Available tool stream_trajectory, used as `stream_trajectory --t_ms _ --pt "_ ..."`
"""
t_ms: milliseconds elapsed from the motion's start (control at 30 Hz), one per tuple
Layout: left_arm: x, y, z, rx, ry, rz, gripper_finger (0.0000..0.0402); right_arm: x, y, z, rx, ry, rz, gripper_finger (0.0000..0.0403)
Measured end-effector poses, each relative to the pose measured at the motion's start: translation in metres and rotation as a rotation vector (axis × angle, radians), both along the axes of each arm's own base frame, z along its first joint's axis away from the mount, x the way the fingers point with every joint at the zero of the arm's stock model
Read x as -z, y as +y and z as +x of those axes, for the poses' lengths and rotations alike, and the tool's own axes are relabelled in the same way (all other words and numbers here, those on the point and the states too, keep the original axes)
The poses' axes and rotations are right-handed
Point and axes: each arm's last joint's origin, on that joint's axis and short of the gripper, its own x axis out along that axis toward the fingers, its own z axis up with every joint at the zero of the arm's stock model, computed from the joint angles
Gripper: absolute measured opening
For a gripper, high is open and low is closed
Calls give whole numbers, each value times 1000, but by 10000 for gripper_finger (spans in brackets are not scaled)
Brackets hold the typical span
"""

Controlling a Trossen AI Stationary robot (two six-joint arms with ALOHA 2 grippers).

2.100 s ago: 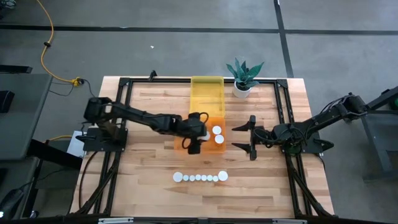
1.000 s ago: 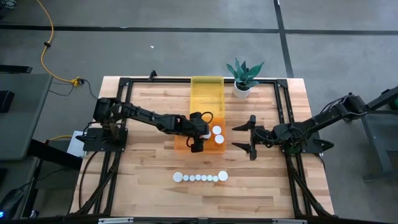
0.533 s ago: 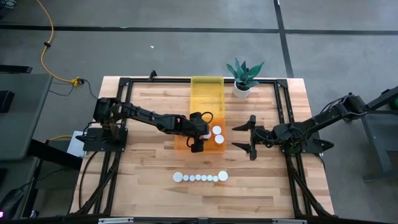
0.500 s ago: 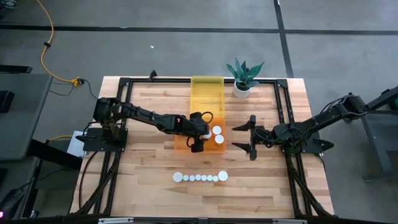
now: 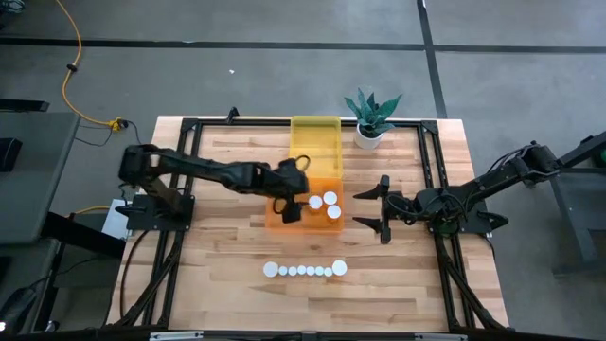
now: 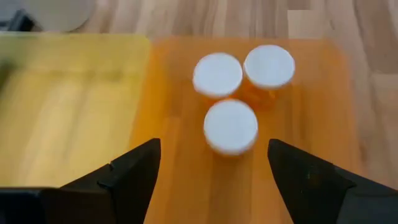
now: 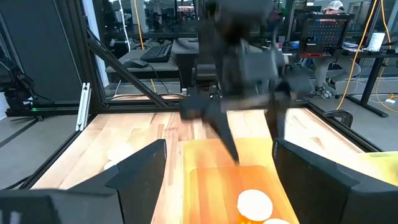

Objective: Pick and place medicine bottles into bin by pill shape (circle, oval)
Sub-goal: Put the big orange pill bottle into the orange bin

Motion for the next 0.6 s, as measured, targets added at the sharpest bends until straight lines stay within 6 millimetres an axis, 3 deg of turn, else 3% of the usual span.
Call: stream_trajectory --t_ms 133,267,367,600 --pt "-37 -8 -26 -61 -90 -28 287 1 0 0 -1 6 -2 287" --pt "-55 -30 -54 -40 -291 -41 287 1 0 0 -1 9 -3 287" --pt "-50 -51 -77 -2 -466 -31 287 1 0 0 -1 9 -3 287" --pt "-9 -81 -129 18 -816 -37 287 1 0 0 -1 5 -6 287"
